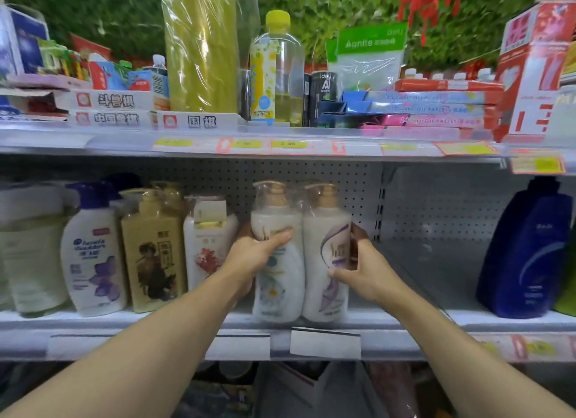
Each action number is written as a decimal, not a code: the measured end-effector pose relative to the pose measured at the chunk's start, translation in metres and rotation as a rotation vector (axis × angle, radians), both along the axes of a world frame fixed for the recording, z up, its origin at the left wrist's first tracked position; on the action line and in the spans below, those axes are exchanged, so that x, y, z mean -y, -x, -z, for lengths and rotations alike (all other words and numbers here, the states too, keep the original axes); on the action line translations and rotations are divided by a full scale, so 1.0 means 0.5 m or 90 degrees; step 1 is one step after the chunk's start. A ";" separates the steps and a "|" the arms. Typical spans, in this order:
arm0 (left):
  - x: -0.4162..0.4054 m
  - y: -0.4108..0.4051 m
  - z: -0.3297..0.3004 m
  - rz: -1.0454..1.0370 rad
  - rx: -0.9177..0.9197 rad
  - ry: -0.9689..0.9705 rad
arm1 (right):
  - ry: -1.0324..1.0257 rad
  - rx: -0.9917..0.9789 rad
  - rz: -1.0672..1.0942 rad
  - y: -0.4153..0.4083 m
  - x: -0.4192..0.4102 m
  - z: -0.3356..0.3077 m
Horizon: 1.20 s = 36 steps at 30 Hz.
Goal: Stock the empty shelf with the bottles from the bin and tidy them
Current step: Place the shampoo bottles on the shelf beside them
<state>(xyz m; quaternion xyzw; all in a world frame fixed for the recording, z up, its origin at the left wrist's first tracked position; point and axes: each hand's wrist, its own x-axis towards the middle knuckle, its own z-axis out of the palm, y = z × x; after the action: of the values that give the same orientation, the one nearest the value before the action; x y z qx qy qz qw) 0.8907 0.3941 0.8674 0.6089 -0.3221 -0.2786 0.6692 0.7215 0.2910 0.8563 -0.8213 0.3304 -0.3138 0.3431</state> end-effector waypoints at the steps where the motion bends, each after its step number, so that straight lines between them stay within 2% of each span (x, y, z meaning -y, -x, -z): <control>1: 0.003 -0.001 -0.001 -0.010 -0.003 -0.003 | -0.013 -0.023 -0.005 0.003 -0.004 0.006; 5: 0.020 -0.011 0.004 -0.030 -0.001 -0.005 | -0.064 -0.110 -0.003 -0.004 -0.010 0.046; 11: 0.033 -0.012 0.008 -0.027 0.017 -0.008 | -0.026 -0.103 0.045 -0.029 -0.007 0.061; 14: 0.027 -0.014 0.030 -0.054 0.124 -0.065 | -0.037 -0.089 0.066 -0.029 -0.007 0.069; 18: 0.005 -0.018 0.055 0.000 0.310 -0.222 | -0.033 -0.142 0.064 -0.013 0.002 0.090; 21: 0.003 -0.010 0.074 -0.024 0.392 -0.291 | -0.030 -0.155 0.075 -0.012 0.010 0.107; 25: 0.018 -0.018 0.076 -0.077 0.436 -0.346 | 0.007 -0.168 0.105 -0.028 0.023 0.110; 29: 0.032 -0.018 0.085 -0.123 0.552 -0.420 | 0.014 -0.169 0.136 -0.039 0.030 0.113; 32: 0.046 -0.022 0.097 -0.139 0.549 -0.414 | 0.011 -0.145 0.134 -0.048 0.038 0.117; 36: 0.066 -0.028 0.107 -0.143 0.488 -0.401 | 0.030 -0.150 0.139 -0.059 0.053 0.124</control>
<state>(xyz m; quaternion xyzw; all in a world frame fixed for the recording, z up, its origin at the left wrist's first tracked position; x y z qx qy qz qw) 0.9048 0.3613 0.8141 0.8705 -0.3774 -0.0454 0.3127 0.7512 0.2645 0.7944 -0.8193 0.4483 -0.2586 0.2466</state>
